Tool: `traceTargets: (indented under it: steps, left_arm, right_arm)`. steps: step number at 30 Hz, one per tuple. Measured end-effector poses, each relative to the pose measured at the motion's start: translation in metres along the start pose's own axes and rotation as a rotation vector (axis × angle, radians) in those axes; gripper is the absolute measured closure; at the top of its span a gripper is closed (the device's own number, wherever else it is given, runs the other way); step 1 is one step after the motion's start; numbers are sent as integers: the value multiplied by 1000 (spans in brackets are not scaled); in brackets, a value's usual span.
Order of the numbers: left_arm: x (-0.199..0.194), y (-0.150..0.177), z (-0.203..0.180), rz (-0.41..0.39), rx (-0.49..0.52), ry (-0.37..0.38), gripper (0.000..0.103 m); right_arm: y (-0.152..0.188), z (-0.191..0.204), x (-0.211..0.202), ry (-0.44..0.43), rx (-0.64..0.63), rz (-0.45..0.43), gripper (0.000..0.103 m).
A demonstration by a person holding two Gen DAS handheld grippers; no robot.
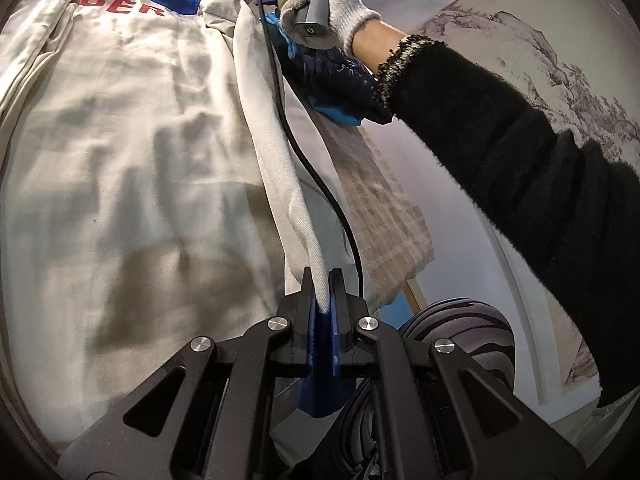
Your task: Fold large clothes
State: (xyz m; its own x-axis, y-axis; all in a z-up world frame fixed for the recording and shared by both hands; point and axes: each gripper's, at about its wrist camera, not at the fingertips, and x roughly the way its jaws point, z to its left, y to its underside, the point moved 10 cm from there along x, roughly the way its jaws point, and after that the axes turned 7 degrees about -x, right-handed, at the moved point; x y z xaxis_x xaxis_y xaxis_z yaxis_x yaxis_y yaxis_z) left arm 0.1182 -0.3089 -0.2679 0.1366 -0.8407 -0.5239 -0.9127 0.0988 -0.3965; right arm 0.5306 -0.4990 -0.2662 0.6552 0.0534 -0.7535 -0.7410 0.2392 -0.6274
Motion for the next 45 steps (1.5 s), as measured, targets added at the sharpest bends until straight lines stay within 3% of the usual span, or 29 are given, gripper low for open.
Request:
traceTargets:
  steps: [3,5,7,10,13,14,19,22,24,25,29,34,40,42,43,44,45]
  left_arm:
    - [-1,-1,4,0,-9,1,100]
    - [-2,-2,5,-1,-12,1,100]
    - [-2,-3,4,-3,-16,5,100]
    - [-3,-4,4,-10,-29,16,100]
    - [-4,-3,11,-11,-65,21,100]
    - [-5,-1,15,-7,-81,20,100]
    - [-8,13,29,6,-98,-27,100]
    - [-11,19,32,11,-105,-43,100]
    - [-9,20,32,15,-107,-45,100]
    - [-9,21,31,15,-100,-51,100]
    - [-9,19,29,14,-96,-54,100]
    - [-18,14,25,-5,-76,-48,100]
    - [-32,14,35,-1,-120,-49,99]
    - [-34,14,38,8,-130,-50,82]
    - [-35,14,39,13,-137,-49,63]
    - [-38,13,42,8,-140,-53,52]
    - [-40,12,43,-5,-140,-57,52]
  right_arm:
    - [5,8,18,38,-53,60,60]
    - [11,10,30,75,-80,99,102]
    - [11,10,32,115,-97,105,103]
    - [0,9,11,191,-117,41,103]
    - [-16,29,-13,399,-311,-35,103]
    - [-18,53,-15,409,-393,-74,103]
    - [9,130,40,202,-451,15,103]
    - [28,145,76,94,-401,95,103]
    - [44,146,97,6,-347,184,98]
    - [49,143,101,-21,-323,211,91]
    - [37,131,55,-62,-285,118,64]
    - [28,96,-57,-129,-194,-15,60]
    - [91,63,-191,-182,-162,-75,58]
    - [123,57,-222,-191,-135,-81,58]
    - [138,56,-232,-195,-126,-81,58]
    - [157,52,-244,-199,-113,-79,58]
    - [180,50,-256,-211,-97,-75,58]
